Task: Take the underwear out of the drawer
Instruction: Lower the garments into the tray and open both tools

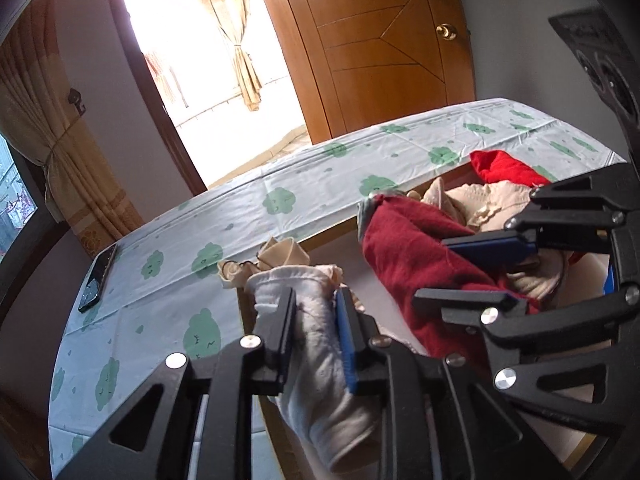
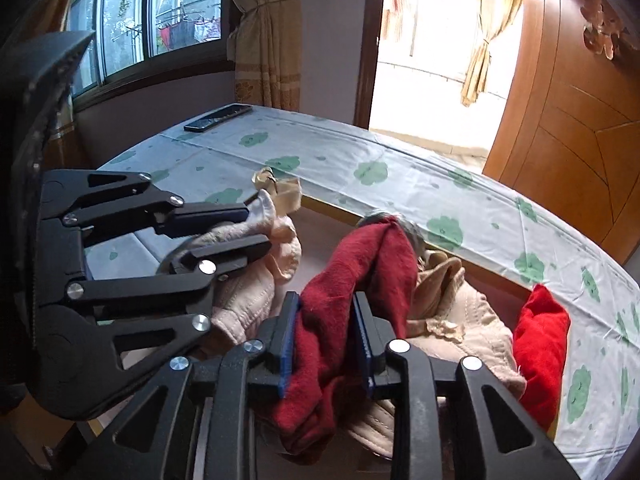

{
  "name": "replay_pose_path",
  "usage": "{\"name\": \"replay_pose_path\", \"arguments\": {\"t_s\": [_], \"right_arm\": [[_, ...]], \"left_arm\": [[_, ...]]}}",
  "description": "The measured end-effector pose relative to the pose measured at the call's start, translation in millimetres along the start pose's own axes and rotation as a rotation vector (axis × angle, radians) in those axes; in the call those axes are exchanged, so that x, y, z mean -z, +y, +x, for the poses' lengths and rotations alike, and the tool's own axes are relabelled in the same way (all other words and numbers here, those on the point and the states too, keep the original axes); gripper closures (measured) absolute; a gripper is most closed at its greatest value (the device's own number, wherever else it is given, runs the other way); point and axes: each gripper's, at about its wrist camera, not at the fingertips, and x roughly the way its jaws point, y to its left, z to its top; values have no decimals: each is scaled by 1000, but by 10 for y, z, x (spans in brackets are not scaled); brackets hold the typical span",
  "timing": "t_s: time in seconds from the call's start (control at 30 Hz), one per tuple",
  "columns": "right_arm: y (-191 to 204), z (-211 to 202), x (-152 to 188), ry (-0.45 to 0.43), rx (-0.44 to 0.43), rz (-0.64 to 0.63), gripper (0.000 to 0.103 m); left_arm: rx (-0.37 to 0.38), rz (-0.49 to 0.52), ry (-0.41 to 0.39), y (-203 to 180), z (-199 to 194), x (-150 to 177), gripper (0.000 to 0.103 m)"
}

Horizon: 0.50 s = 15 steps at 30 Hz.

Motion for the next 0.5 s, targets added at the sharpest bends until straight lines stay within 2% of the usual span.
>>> {"name": "replay_pose_path", "arguments": {"t_s": [0.03, 0.07, 0.13, 0.17, 0.23, 0.37, 0.5], "right_arm": [[-21, -41, 8, -17, -2, 16, 65], [-47, -108, 28, -45, -6, 34, 61], [-107, -179, 61, -64, -22, 74, 42], [-125, -200, 83, -73, -29, 89, 37], [-160, -185, 119, -87, -3, 95, 35], [-351, -209, 200, -114, -29, 202, 35], [-350, -250, 259, -105, -48, 216, 34]], "left_arm": [[2, 3, 8, -6, -2, 4, 73], [-5, 15, 14, -29, 0, 11, 68], [-20, 37, 15, -69, -12, 26, 68], [-26, 49, 15, -84, -19, 31, 66], [-45, 78, 16, -130, -33, 52, 64], [-51, 98, 12, -173, -74, 67, 61], [-39, 90, 10, -184, -128, 94, 56]]}}
